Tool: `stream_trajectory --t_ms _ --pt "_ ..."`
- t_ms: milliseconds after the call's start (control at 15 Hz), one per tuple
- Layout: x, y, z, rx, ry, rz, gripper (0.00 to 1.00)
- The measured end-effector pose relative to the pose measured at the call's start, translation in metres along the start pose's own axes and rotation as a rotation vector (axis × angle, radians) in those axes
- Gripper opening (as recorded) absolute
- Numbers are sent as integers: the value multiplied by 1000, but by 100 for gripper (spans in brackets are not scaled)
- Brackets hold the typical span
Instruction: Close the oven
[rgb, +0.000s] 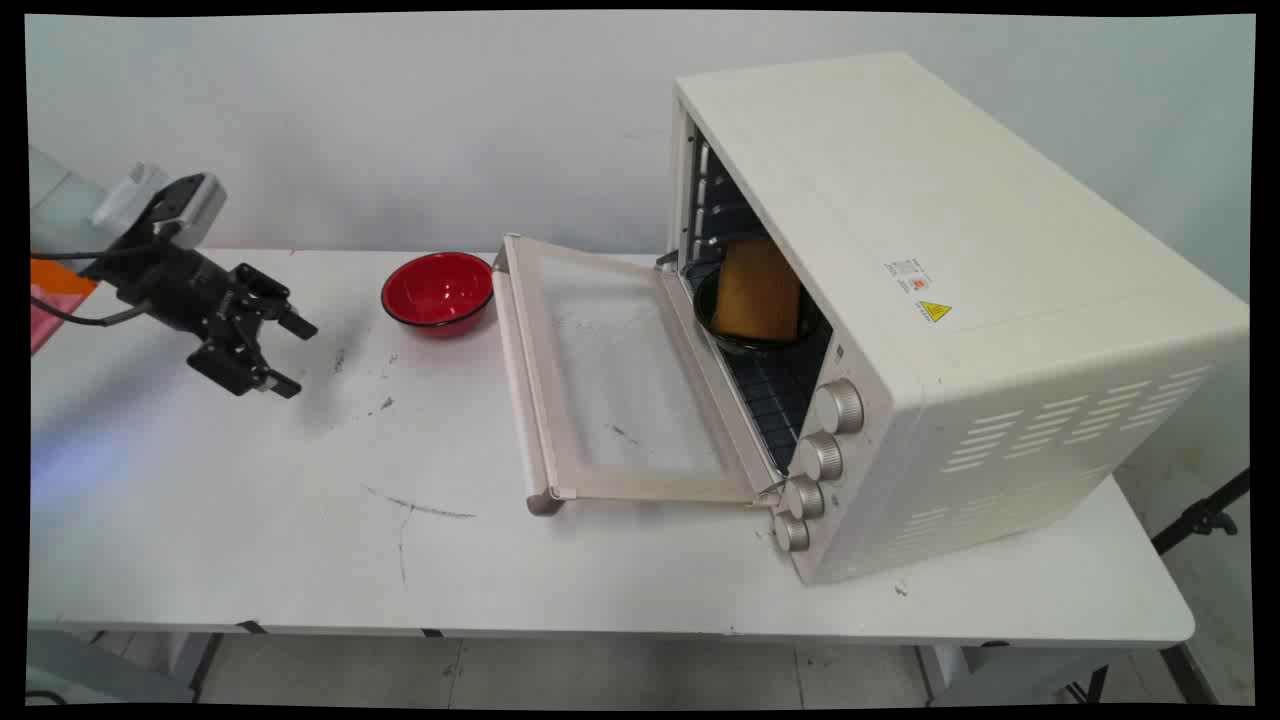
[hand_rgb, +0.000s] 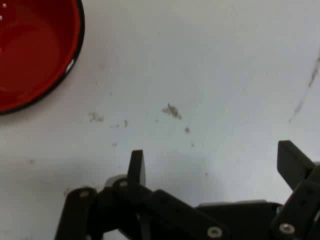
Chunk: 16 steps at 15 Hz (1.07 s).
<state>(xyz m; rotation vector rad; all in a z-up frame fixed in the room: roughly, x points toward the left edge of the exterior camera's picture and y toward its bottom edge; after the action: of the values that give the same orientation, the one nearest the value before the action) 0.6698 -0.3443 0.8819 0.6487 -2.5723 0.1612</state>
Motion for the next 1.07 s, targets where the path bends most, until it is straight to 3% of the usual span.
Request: stream_trajectory --t_ms 1067 --pt "73 10 61 20 68 -50 100"
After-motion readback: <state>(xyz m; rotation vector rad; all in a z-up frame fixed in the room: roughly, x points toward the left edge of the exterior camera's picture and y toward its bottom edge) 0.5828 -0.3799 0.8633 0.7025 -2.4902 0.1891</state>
